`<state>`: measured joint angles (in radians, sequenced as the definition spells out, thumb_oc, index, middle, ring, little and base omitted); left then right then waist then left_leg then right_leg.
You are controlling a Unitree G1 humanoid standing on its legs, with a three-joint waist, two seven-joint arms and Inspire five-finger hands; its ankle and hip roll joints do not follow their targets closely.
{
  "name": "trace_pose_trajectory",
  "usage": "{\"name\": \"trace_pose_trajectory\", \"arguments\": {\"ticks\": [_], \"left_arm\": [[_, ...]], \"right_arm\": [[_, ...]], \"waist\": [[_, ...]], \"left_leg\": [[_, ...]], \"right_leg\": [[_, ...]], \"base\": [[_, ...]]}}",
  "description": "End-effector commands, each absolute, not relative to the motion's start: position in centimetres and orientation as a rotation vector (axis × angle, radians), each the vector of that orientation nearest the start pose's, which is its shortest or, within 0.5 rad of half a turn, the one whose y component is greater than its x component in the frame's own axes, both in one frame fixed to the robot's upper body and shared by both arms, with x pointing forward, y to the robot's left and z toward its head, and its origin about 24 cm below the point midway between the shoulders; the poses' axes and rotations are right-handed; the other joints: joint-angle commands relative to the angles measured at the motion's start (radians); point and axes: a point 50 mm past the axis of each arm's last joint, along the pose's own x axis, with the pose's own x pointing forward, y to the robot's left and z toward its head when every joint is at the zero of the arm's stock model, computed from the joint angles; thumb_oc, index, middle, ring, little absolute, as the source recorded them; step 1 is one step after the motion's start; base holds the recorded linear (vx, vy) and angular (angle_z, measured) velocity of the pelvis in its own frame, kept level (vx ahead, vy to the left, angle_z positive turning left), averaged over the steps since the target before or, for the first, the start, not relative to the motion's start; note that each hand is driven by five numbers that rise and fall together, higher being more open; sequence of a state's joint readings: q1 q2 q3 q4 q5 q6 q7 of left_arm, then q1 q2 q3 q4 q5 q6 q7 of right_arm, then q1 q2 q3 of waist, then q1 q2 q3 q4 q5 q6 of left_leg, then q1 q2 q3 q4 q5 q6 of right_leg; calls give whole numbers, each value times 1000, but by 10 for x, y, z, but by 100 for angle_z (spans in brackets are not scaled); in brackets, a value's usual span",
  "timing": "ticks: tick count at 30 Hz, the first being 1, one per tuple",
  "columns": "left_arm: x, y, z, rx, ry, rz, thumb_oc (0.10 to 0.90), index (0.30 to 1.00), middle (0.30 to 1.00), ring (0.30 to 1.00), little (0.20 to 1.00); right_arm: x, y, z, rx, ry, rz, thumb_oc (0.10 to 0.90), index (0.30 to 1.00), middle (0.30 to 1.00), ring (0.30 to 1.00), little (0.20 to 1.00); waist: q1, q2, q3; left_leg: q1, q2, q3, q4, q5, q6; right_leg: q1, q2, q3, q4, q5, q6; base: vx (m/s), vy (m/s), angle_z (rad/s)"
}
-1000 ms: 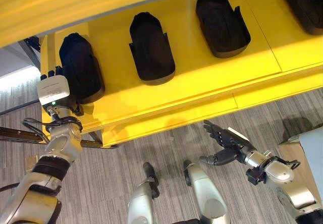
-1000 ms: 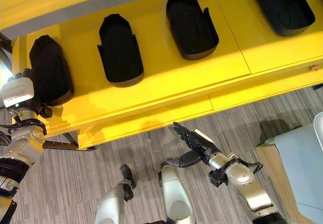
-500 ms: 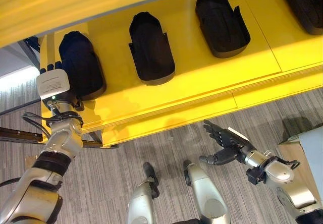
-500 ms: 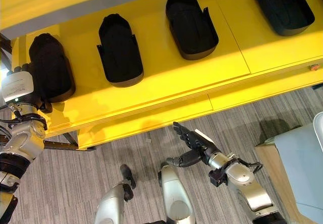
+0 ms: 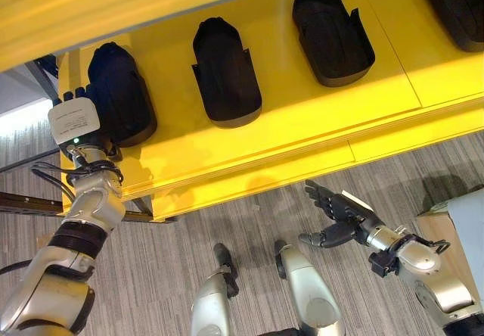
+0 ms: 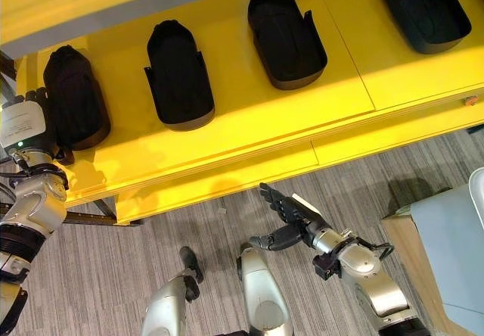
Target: Move parts from the plastic box to the shelf.
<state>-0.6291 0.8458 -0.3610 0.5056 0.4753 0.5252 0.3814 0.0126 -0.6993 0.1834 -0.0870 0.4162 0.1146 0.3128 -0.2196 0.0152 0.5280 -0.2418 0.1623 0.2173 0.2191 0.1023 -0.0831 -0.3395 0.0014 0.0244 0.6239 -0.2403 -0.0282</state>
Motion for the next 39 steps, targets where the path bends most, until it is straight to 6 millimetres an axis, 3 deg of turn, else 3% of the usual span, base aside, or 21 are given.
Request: {"name": "trace_pose_trajectory", "arguments": {"ticks": [1,6,17,25,30,34,37,39], "left_arm": [[332,337,218,1505,44,884,900,1000,1000,1000,1000],[333,338,213,1498,75,840,900,1000,1000,1000,1000],[324,344,181,1451,112,820,900,1000,1000,1000,1000],[302,353,169,1233,38,948,900,1000,1000,1000,1000],[273,356,167,1116,-169,1128,900,1000,1000,1000,1000],[257,346,182,974,-388,1231,900,1000,1000,1000,1000],[253,337,192,873,-542,1199,900,1000,1000,1000,1000],[257,320,201,845,-644,1078,900,1000,1000,1000,1000]], "right_arm": [[252,-189,106,-231,-44,589,900,1000,1000,1000,1000],[251,-187,106,-225,-47,593,900,1000,1000,1000,1000],[251,-184,105,-210,-53,582,900,1000,1000,1000,1000],[245,-184,96,-185,-54,553,900,1000,1000,1000,1000],[240,-183,90,-154,-53,522,900,1000,1000,1000,1000],[237,-179,86,-121,-56,492,900,1000,1000,1000,1000],[236,-171,81,-101,-60,482,900,1000,1000,1000,1000],[234,-169,77,-89,-62,472,900,1000,1000,1000,1000]], "waist": [[-27,-25,-74],[-26,-25,-73],[-10,-28,-66],[16,-27,-76],[59,-31,-80],[95,-35,-81],[115,-37,-85],[120,-44,-93]], "left_leg": [[16,17,-13,73,-96,27],[17,18,-13,73,-98,28],[9,15,-25,78,-100,31],[16,14,-40,71,-104,34],[12,6,-69,74,-105,38],[4,0,-93,72,-100,38],[-2,-2,-107,64,-93,36],[4,-3,-111,51,-90,37]], "right_leg": [[36,-77,-60,-48,30,30],[35,-77,-61,-48,28,32],[33,-75,-66,-44,26,28],[51,-74,-74,-63,23,27],[71,-74,-92,-66,13,23],[83,-71,-108,-71,9,21],[92,-63,-117,-82,12,22],[105,-55,-120,-103,17,24]], "base": [[0,0,0],[0,0,0],[0,-6,0],[4,-28,1],[17,-67,9],[1,-81,19],[-22,-82,19],[-21,-68,11]]}}
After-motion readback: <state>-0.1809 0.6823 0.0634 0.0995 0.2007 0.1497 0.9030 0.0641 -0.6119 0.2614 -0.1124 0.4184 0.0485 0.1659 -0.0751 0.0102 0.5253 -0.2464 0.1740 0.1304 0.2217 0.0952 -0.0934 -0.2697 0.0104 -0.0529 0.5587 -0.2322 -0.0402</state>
